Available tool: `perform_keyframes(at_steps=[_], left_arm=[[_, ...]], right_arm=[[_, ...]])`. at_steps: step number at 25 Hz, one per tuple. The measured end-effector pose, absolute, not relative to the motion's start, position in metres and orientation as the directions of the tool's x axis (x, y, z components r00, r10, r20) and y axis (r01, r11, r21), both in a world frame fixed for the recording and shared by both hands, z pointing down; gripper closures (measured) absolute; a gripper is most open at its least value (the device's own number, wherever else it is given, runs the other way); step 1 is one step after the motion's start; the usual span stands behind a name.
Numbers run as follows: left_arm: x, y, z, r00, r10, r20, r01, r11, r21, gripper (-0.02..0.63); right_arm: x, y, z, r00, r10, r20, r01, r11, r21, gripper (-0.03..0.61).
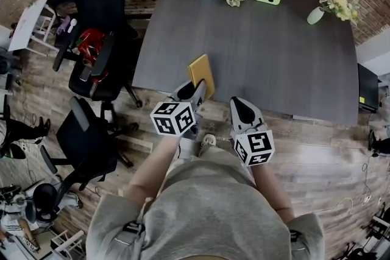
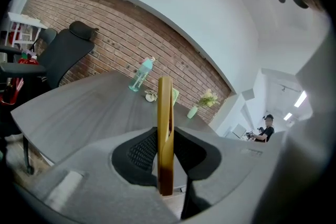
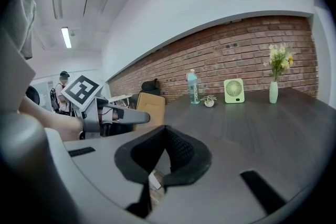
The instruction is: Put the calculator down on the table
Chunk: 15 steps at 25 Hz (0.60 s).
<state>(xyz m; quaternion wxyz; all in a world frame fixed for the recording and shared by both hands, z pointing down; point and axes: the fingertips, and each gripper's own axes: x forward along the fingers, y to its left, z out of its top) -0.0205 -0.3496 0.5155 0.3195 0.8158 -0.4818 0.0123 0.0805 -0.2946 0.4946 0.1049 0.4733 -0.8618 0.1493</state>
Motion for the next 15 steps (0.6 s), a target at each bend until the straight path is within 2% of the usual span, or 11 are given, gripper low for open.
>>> perform_keyframes(at_steps=[15], left_arm=[[-0.004,-0.394,0.551,0.520,-0.755,0.399,-0.819,-0.308,0.485,0.523]], right_arm=[[0.078,-0.314,0.514,-0.550,-0.760,0.346,-0.835,0.516,-0.192,0.577]])
